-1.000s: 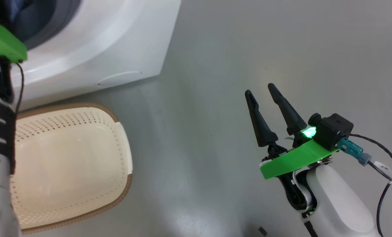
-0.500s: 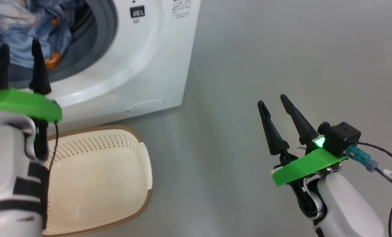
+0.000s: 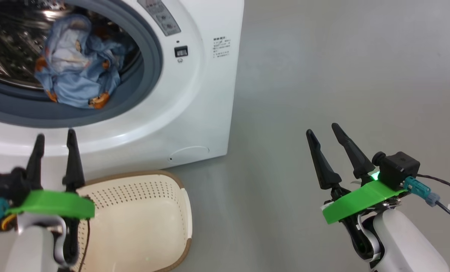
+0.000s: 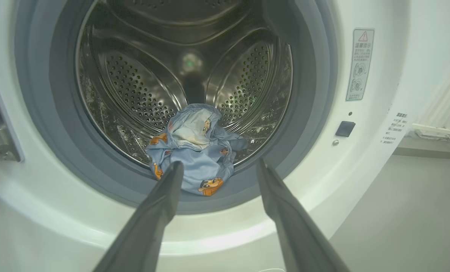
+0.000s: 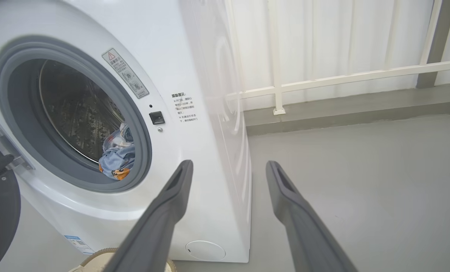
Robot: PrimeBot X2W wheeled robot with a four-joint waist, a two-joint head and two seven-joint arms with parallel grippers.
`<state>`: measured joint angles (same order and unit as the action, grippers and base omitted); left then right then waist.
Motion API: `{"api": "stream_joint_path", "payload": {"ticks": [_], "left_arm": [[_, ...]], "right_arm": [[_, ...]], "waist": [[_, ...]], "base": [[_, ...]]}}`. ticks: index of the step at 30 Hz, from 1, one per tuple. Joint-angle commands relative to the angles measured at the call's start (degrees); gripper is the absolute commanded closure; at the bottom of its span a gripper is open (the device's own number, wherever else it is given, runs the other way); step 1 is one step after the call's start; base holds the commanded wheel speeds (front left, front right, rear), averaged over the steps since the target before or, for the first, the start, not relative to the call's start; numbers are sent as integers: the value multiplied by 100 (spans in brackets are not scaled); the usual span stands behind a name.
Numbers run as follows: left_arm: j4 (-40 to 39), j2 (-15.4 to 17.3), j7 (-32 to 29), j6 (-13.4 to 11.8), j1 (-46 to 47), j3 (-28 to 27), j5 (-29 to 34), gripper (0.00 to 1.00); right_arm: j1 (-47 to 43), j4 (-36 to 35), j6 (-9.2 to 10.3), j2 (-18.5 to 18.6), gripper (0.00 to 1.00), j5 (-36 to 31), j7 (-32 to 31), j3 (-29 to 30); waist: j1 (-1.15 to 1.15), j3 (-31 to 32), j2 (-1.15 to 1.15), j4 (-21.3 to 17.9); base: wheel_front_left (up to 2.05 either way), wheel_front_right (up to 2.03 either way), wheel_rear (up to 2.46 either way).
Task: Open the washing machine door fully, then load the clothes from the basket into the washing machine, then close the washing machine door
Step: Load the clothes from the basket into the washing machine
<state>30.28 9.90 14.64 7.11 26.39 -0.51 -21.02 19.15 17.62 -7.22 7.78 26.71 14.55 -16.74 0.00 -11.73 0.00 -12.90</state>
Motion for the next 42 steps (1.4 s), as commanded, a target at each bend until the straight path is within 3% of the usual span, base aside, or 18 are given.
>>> {"api": "stream_joint_path", "payload": {"ticks": [1,17,42], "left_arm": [[-296,141,36,22,-184,-217,63,0],[-1605,-358,36,-52,-1580,-579,255,0],[-1564,-513,36,-18,-1612,-596,336,0]], "right_arm": [[-146,-104,-26,77,0,48,45,-101],[-280,-116,-26,182,0,37,45,-16],[-264,-165,-26,195,0,-27,45,32]], "waist": [[0,244,0,76],[0,523,0,168],[0,425,0,236]], "base": [[0,0,0],[0,0,0],[0,0,0]]}}
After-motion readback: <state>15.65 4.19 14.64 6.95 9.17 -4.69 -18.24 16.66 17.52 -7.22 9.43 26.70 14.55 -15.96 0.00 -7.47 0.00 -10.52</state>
